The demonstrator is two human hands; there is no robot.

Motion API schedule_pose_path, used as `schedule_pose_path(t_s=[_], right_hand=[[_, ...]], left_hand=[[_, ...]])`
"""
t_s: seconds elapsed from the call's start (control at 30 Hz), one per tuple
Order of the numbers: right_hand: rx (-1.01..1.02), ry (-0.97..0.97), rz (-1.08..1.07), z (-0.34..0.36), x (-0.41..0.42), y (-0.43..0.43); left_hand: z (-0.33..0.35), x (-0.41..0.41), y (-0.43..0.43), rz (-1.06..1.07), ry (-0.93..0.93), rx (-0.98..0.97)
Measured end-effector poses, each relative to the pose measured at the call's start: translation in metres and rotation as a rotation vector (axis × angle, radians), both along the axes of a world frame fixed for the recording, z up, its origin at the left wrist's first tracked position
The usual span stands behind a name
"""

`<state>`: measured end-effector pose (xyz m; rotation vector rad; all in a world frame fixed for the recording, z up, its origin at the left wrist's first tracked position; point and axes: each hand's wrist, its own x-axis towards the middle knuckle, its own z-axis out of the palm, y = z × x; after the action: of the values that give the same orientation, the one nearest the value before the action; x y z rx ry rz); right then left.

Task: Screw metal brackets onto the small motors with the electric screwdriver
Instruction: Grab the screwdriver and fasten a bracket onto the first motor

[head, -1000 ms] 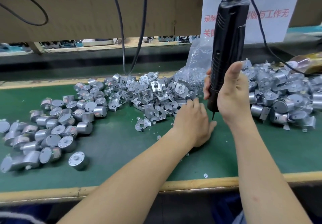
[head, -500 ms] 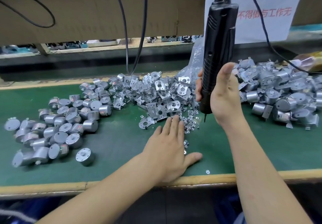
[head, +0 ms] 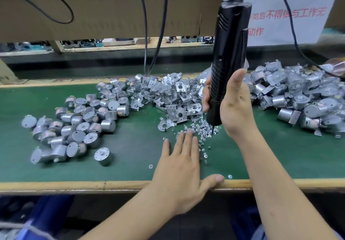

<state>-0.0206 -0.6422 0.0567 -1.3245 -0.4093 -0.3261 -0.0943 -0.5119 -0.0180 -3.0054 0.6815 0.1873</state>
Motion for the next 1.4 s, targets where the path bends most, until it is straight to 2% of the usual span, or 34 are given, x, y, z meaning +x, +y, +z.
schedule_pose_path(t_s=[0.1, 0.27, 0.37, 0.47, 0.57, 0.8, 0.93, 1.03, 1.2, 1.4], right_hand=[[-0.008, -0.002, -0.001, 0.0, -0.003, 0.006], [-0.008, -0.011, -0.047, -0.001, -0.004, 0.015], [-0.005, -0.02, -0.046, -0.004, -0.005, 0.02], [-0.002, -0.014, -0.007, -0.008, -0.007, 0.026], [-0.061, 0.007, 0.024, -0.008, -0.008, 0.031], [-0.17, 0.08, 0.062, -0.009, -0.007, 0.049], [-0.19, 0.075, 0.056, -0.01, -0.004, 0.056], [-0.178, 0.085, 0.084, -0.011, -0.001, 0.059], [-0.005, 0.124, 0.212, -0.018, 0.003, 0.057], [0.011, 0.121, 0.223, -0.025, 0.004, 0.055]], left_hand=[[0.002, -0.001, 0.005, 0.089, -0.016, -0.002], [0.0, 0.0, 0.003, 0.022, 0.016, -0.076], [0.001, -0.005, 0.013, 0.052, -0.039, -0.123], [0.004, -0.009, 0.042, 0.123, -0.205, -0.267], [0.006, -0.007, 0.084, 0.183, -0.477, -0.431], [-0.012, -0.013, 0.165, 0.465, -0.771, -0.388], [-0.02, -0.017, 0.175, 0.483, -0.737, -0.513], [-0.02, -0.017, 0.175, 0.452, -0.749, -0.521], [-0.025, -0.018, 0.179, 0.464, -0.71, -0.532], [-0.024, -0.017, 0.174, 0.508, -0.694, -0.514]])
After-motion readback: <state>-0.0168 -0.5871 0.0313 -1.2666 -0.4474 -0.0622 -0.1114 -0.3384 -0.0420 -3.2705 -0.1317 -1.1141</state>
